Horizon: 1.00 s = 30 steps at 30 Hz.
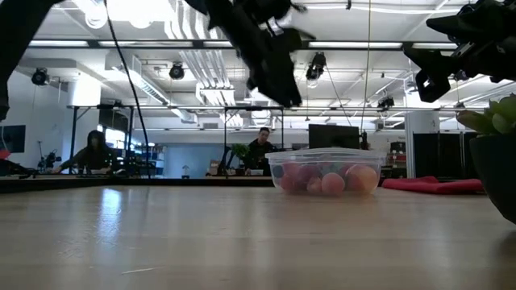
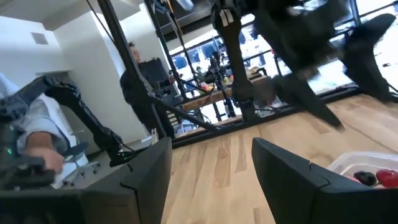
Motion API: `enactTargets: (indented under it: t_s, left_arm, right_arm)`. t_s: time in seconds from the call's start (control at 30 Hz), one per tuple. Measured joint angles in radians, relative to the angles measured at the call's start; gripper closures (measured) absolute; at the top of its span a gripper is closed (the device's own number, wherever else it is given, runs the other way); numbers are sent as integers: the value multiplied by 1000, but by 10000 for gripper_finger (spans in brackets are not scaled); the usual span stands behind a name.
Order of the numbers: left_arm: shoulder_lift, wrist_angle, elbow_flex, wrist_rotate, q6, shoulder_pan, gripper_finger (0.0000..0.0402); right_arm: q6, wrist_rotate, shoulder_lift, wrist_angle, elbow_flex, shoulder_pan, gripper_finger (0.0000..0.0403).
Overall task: Pick and placing Produce into tupperware
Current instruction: Return to Home Position
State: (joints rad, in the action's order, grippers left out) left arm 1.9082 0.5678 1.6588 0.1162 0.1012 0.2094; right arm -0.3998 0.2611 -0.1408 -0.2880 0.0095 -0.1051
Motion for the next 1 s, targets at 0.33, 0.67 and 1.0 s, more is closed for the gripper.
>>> enactTargets:
  t_s: [0.33, 0.67, 1.0]
  left_arm:
    - [-347, -27, -72, -115, -23, -22, 125]
    - [-718, -67, -401, -122, -215, -80, 125]
    - [-1102, -654, -972, -167, -437, -200, 125]
  right_arm:
    - [0, 0, 0, 1, 0, 0, 188]
    - [0, 0, 1, 1, 0, 0, 188]
    - [0, 0, 1, 1, 0, 0, 188]
